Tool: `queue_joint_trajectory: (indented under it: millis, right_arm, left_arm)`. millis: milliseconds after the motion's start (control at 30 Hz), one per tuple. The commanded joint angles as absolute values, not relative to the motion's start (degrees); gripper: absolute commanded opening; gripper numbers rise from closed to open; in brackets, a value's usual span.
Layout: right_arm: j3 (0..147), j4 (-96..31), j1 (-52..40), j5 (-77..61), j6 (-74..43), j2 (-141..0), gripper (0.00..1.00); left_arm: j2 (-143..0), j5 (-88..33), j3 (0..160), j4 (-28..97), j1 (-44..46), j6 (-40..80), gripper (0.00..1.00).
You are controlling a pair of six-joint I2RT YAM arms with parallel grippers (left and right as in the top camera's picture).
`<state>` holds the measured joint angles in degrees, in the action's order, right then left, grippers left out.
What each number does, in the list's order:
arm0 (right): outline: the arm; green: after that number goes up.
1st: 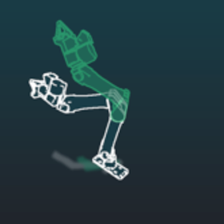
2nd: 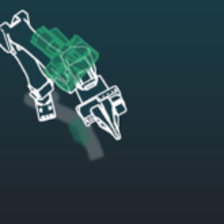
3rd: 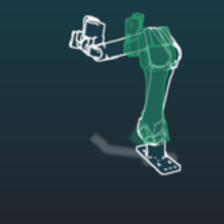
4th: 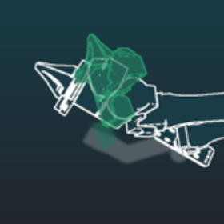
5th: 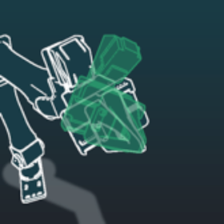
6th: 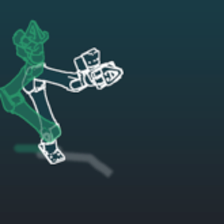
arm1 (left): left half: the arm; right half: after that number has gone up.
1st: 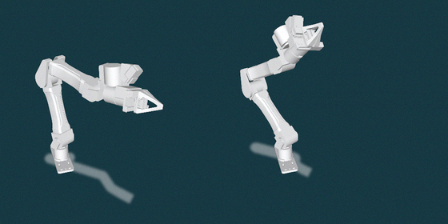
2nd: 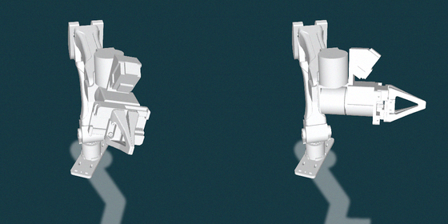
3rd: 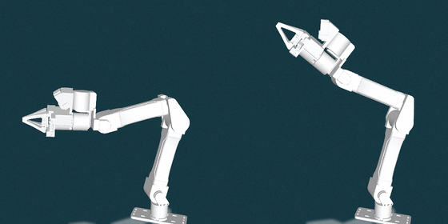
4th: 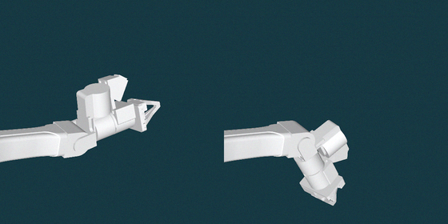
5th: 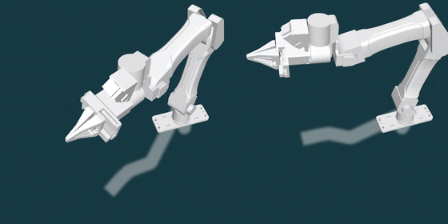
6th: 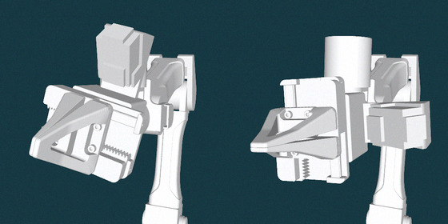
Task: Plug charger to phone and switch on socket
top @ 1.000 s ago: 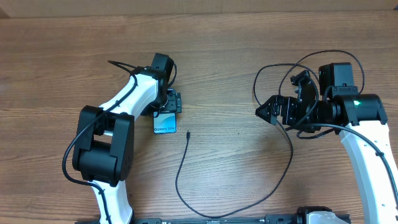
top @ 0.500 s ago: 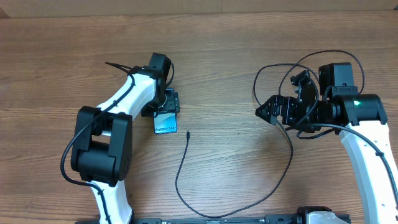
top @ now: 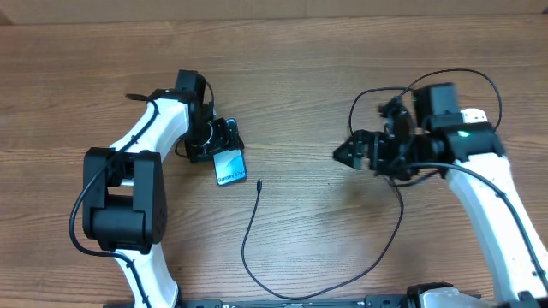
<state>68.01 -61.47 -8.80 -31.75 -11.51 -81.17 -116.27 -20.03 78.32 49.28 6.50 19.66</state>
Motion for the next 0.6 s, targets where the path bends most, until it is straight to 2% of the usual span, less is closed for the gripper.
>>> queue_joint_trajectory:
  millis: [0, 300, 567]
  right_arm:
    - [67.48, -57.67, -13.30, -32.73, -16.21, -84.66, 1.00]
    - [67.48, -37.26, -28.10, -32.71, -21.30, -98.94, 0.99]
    - [67.48, -23.00, -35.77, -32.73, -24.29, -112.27, 0.96]
  left_arm:
    - [-117.86, -25.34, 76.51, 50.24, 6.24, 16.78, 0.77]
    - [-117.86, -25.34, 76.51, 50.74, 6.31, 15.31, 0.77]
    - [-117.86, -25.26, 76.51, 50.72, 6.28, 14.92, 0.79]
